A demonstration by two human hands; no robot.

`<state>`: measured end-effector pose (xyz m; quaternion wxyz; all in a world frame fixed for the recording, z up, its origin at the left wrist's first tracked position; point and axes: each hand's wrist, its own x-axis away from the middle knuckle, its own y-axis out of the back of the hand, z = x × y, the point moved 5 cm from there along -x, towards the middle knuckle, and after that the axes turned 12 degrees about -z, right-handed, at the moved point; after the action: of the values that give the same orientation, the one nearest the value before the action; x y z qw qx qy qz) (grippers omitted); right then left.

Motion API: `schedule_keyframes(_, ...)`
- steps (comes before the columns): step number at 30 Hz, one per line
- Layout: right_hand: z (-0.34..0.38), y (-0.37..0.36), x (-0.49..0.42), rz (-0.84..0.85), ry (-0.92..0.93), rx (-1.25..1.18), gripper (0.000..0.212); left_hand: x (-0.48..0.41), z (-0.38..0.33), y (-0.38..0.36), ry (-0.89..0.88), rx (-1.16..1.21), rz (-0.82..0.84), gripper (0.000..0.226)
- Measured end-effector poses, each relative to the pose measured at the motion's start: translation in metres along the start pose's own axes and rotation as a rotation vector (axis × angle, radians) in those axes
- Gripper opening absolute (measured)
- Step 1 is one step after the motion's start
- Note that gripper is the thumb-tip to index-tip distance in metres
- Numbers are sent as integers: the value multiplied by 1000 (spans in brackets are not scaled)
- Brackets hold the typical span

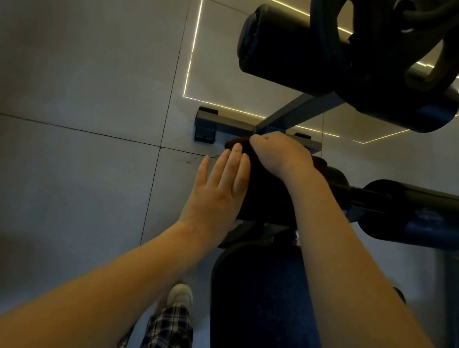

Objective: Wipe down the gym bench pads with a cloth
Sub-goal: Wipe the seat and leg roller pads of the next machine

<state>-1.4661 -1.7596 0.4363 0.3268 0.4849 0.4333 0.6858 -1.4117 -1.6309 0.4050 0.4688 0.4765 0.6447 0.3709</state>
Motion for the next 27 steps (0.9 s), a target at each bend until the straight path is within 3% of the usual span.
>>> schedule_keyframes(3, 0, -1, 24, -256, 106, -79, 35, 1, 3, -3, -23, 102, -35, 126)
schedule_keyframes(6, -4, -16, 74, -555, 187, -125, 45, 3, 3, -5, 16, 158, -41, 109)
schedule_keyframes(10, -11, -59, 126, -748, 177, -64, 47, 4, 0, -3, 60, 155, -86, 85)
schedule_keyframes(13, -13, -57, 113, -835, 219, -25, 47, 5, -3, -3, 53, 130, -150, 82)
schedule_keyframes(16, -6, -19, 74, -730, 174, -35, 48, 5, -3, -8, 52, 132, -171, 93)
schedule_keyframes(20, -1, 3, 9, -44, -3, -31, 39, 7, -3, -10, 7, 56, -116, 115)
schedule_keyframes(21, -1, 4, 3, 17, -23, -30, 40, 8, -3, -10, -4, 43, -107, 117)
schedule_keyframes(23, -3, 4, 3, -31, 16, -32, 40, 7, -2, -11, -2, 35, -103, 116)
schedule_keyframes(27, -10, -12, 68, -564, 182, -133, 38, 8, -1, -10, 12, 86, -142, 100)
